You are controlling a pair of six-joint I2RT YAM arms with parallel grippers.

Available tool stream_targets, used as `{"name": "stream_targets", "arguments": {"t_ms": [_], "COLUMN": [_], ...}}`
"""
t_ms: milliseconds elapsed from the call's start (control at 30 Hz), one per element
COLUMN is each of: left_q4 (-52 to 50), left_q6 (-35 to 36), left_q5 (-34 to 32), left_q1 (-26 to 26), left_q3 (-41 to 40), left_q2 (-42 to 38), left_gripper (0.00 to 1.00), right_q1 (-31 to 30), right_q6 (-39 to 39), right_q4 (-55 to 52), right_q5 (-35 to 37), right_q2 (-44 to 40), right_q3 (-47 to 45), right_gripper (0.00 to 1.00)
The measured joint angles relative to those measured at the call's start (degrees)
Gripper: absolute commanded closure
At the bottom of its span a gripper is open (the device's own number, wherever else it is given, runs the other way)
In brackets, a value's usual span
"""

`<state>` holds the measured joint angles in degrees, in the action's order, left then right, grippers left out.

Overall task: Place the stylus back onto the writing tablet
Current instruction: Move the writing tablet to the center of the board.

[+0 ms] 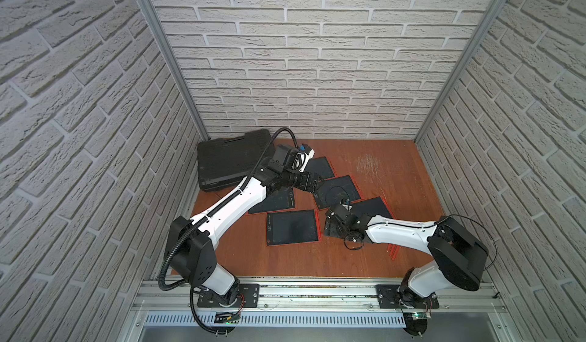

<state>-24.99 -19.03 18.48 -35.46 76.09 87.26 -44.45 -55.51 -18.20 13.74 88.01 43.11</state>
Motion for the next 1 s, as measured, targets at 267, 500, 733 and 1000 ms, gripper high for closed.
{"name": "stream_targets", "arguments": {"t_ms": [267,500,733,1000], "left_q4": [-0.3,-0.3,-0.3,-0.3], "left_q6": [1.0,1.2,1.2,1.2], "left_q5": [-1.0,-1.3,-1.3,-1.3], "left_q1": [-0.6,-0.6,-0.6,-0.6], "left_q3": [-0.1,-0.1,-0.1,-0.1], "left_q2": [-1.0,-1.4,-1.4,-1.4], "left_gripper": [0.02,0.02,0.02,0.02], "right_q1": [5.3,10.6,16.1,22.1], "right_q6": [5.4,9.5,13.0,16.7], "right_q4": [-0.1,0.0,1.1,1.3], "right_q5": [-1.4,-2.9,-5.0,-6.7], "right_q2": [0.0,-0.1,0.1,0.9], "right_q3": [0.0,0.0,0.1,1.0], "right_gripper": [0.13,0.13,0.13,0.13]}}
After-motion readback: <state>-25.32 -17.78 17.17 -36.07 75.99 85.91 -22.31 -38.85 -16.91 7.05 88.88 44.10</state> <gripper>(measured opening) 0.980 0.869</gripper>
